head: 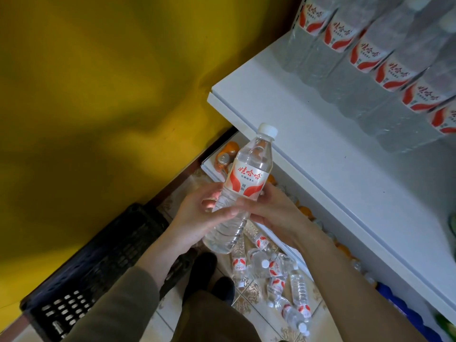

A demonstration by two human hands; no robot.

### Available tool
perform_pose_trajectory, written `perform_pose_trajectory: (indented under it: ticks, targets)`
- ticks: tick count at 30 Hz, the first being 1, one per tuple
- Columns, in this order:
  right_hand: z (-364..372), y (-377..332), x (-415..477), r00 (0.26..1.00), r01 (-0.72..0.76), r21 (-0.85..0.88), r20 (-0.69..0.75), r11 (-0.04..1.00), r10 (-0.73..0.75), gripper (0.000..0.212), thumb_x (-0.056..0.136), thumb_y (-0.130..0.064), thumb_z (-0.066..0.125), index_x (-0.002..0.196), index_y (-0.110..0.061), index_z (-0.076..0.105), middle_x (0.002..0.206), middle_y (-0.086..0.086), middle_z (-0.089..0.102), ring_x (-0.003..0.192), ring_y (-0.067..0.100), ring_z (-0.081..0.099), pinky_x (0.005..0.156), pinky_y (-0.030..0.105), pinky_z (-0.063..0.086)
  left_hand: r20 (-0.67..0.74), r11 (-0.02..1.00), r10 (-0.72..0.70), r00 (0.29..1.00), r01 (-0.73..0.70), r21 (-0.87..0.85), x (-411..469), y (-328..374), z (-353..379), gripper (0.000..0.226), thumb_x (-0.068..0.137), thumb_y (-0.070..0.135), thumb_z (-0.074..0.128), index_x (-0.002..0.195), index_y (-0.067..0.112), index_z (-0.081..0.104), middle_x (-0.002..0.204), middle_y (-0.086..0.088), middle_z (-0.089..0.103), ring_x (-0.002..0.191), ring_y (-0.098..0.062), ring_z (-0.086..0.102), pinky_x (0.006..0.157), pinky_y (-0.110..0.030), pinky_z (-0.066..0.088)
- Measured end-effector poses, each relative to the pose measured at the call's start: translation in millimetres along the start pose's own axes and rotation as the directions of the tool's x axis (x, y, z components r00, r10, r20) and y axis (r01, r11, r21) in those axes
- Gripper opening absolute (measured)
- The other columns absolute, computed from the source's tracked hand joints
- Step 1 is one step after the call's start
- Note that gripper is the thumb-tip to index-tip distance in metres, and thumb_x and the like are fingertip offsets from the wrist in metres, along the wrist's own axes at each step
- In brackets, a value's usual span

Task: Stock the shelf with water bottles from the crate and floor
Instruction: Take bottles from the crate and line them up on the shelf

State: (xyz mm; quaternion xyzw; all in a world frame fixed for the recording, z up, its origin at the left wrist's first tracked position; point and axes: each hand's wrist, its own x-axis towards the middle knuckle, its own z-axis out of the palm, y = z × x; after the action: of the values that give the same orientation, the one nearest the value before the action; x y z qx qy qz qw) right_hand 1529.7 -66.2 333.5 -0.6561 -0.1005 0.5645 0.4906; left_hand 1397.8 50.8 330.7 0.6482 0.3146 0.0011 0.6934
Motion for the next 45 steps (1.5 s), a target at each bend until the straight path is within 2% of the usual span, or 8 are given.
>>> perform_pose_trajectory:
  ticks: [5, 10, 14, 18, 24, 34, 39, 45]
  targets:
    - [-3.1, -2.7, 0.7, 0.999, -0.016, -0.085, -0.05, 0.996, 0.012, 0.065, 0.069, -0.024, 0.08, 0.125, -0.026, 0.048, 0.111, -0.006, 0.067, 0.1, 0.013, 0.066, 0.083, 0.03, 0.056, 0.014, 0.999, 0.038, 0.999, -0.038, -0.03, 10.0, -2.1, 1.2, 0.072, 0.055, 0.058, 0.076, 0.117, 0.024, 0.06, 0.116, 0.002, 0.066, 0.113, -0.013, 0.06, 0.101, -0.047, 0.045]
    - [-11.3, -13.5, 11.0, 0.977, 0.072, -0.059, -0.196, 0.996, -0.083, 0.051, 0.068, -0.018, 0.082, 0.112, -0.025, 0.057, 0.102, -0.007, 0.07, 0.095, 0.007, 0.065, 0.083, 0.027, 0.056, 0.108, 0.992, 0.122, 0.987, -0.123, 0.002, 41.1, 10.5, 1.0, 0.064, 0.056, 0.06, 0.073, 0.112, 0.031, 0.061, 0.112, 0.012, 0.067, 0.108, -0.003, 0.06, 0.093, -0.02, 0.046]
    - [-18.7, -36.7, 17.8, 0.944, 0.135, 0.001, -0.304, 0.991, -0.128, 0.043, 0.071, -0.007, 0.078, 0.104, -0.025, 0.056, 0.089, -0.005, 0.069, 0.057, -0.007, 0.061, 0.049, 0.009, 0.045, 0.149, 0.988, 0.148, 0.978, -0.151, 0.007, 76.9, 23.6, 0.4, 0.059, 0.067, 0.037, 0.075, 0.122, 0.035, 0.055, 0.118, 0.021, 0.064, 0.114, 0.002, 0.056, 0.099, -0.023, 0.045]
    - [-28.8, -69.9, 30.5, 0.876, 0.215, -0.06, -0.428, 0.975, -0.22, 0.044, 0.069, -0.009, 0.079, 0.099, -0.03, 0.055, 0.091, -0.007, 0.068, 0.061, 0.002, 0.065, 0.058, 0.03, 0.055, 0.144, 0.969, 0.241, 0.96, -0.245, 0.012, 113.7, 48.9, 0.7, 0.055, 0.069, 0.037, 0.076, 0.116, 0.048, 0.052, 0.115, 0.025, 0.063, 0.112, 0.003, 0.057, 0.094, -0.021, 0.048]
    - [-50.9, -126.6, 60.5, 0.766, 0.353, -0.071, -0.55, 0.933, -0.332, 0.054, 0.069, -0.013, 0.079, 0.116, -0.021, 0.055, 0.102, -0.008, 0.067, 0.089, 0.002, 0.063, 0.063, 0.009, 0.051, -0.022, 0.945, 0.313, 0.95, -0.309, 0.104, 173.2, 88.4, 0.7, 0.054, 0.078, 0.03, 0.069, 0.128, 0.019, 0.052, 0.129, -0.001, 0.057, 0.12, -0.016, 0.052, 0.103, -0.043, 0.044]
    - [-79.7, -162.7, 113.1, 0.632, 0.459, -0.156, -0.634, 0.874, -0.445, 0.06, 0.068, -0.003, 0.079, 0.118, -0.019, 0.05, 0.108, 0.002, 0.068, 0.095, 0.01, 0.066, 0.077, 0.019, 0.056, -0.019, 0.928, 0.364, 0.931, -0.361, 0.092, 241.8, 116.4, 19.4, 0.047, 0.083, 0.034, 0.058, 0.129, 0.027, 0.049, 0.129, 0.009, 0.057, 0.117, -0.007, 0.051, 0.097, -0.026, 0.041]
    - [-86.5, -164.9, 142.3, 0.581, 0.472, -0.192, -0.667, 0.86, -0.467, 0.065, 0.067, -0.003, 0.08, 0.123, -0.013, 0.049, 0.11, 0.003, 0.067, 0.098, 0.015, 0.067, 0.088, 0.035, 0.055, 0.012, 0.955, 0.295, 0.955, -0.296, 0.023, 269.1, 113.6, 19.7, 0.054, 0.088, 0.029, 0.054, 0.139, 0.029, 0.038, 0.14, 0.003, 0.049, 0.131, -0.016, 0.045, 0.109, -0.041, 0.038]
    - [-92.1, -167.8, 170.1, 0.555, 0.482, -0.208, -0.68, 0.851, -0.48, 0.067, 0.067, -0.004, 0.08, 0.125, -0.015, 0.048, 0.117, 0.004, 0.065, 0.106, 0.019, 0.064, 0.094, 0.043, 0.052, 0.025, 0.965, 0.257, 0.966, -0.256, -0.056, 287.2, 117.2, 19.6, 0.052, 0.092, 0.021, 0.051, 0.141, 0.03, 0.034, 0.143, 0.004, 0.044, 0.134, -0.015, 0.039, 0.106, -0.031, 0.034]
